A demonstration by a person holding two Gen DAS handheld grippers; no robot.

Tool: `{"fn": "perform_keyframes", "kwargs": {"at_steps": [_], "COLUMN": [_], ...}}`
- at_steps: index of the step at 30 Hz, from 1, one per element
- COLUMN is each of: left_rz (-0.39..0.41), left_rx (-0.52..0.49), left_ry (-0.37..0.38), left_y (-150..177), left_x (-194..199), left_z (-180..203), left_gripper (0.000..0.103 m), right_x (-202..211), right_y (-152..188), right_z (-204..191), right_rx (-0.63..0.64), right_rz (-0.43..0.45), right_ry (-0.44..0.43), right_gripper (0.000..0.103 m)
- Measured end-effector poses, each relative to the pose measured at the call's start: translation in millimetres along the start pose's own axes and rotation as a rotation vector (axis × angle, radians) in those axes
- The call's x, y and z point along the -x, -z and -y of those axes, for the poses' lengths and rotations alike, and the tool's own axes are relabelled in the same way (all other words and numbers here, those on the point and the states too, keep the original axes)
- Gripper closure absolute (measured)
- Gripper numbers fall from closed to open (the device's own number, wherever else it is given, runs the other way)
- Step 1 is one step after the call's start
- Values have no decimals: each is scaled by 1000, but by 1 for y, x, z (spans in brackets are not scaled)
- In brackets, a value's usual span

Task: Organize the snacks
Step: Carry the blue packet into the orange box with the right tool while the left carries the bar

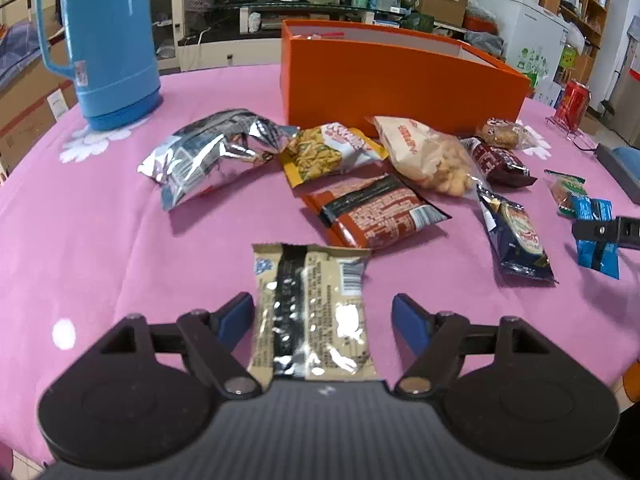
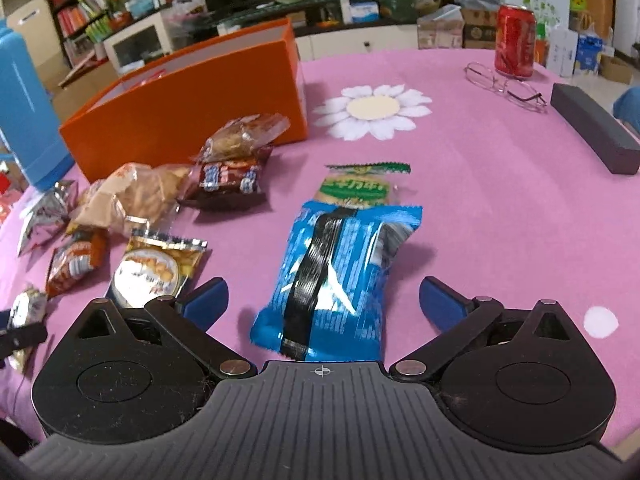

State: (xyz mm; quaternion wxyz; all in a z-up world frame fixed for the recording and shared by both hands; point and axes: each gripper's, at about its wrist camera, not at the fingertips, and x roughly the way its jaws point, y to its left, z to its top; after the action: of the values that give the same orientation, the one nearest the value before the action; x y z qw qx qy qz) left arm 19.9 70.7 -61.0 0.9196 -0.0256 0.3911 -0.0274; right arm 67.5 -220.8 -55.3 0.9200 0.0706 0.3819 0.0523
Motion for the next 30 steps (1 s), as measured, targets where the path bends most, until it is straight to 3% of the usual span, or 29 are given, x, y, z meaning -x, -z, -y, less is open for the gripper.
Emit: {"fn": "perform_keyframes", "kwargs": {"at_steps": [5, 7, 8, 9, 10, 11, 16, 22, 27, 30], "left_rz": [5, 10, 12, 17, 18, 18, 8, -12, 74, 110], "left_rx": [-40, -40, -38, -37, -30, -13, 64, 62, 104, 104], "left_ry": [-28, -32, -31, -32, -33, -29, -17, -56, 11, 54], "left_y": [1, 1, 1, 1, 0, -1, -1, 1, -18, -49], "left_x": [-3, -2, -2, 0, 1, 1, 9, 12, 35, 35], "left_z": [8, 7, 6, 6, 4, 1, -9, -12, -14, -12], "left_gripper": [28, 33, 37, 48, 53, 53, 53, 53, 53, 53], "right_x": [-3, -4, -3, -2, -1, 4, 24, 29, 42, 61], "right_y": [-2, 0, 1, 3, 5, 8, 18, 25, 16, -1], "right_z": [1, -2, -3, -6, -9, -11, -4, -11, -9, -10], "right_rx": [-5, 21, 38, 67, 104, 137, 116, 139, 87, 57], "right_rz": [12, 15, 19, 28, 32, 37, 25, 9, 57, 124], "right_ry": [8, 18, 24, 46, 70, 70, 13, -7, -70, -125], "right_gripper": [10, 13, 21, 30, 54, 69, 71, 71, 71, 71]}}
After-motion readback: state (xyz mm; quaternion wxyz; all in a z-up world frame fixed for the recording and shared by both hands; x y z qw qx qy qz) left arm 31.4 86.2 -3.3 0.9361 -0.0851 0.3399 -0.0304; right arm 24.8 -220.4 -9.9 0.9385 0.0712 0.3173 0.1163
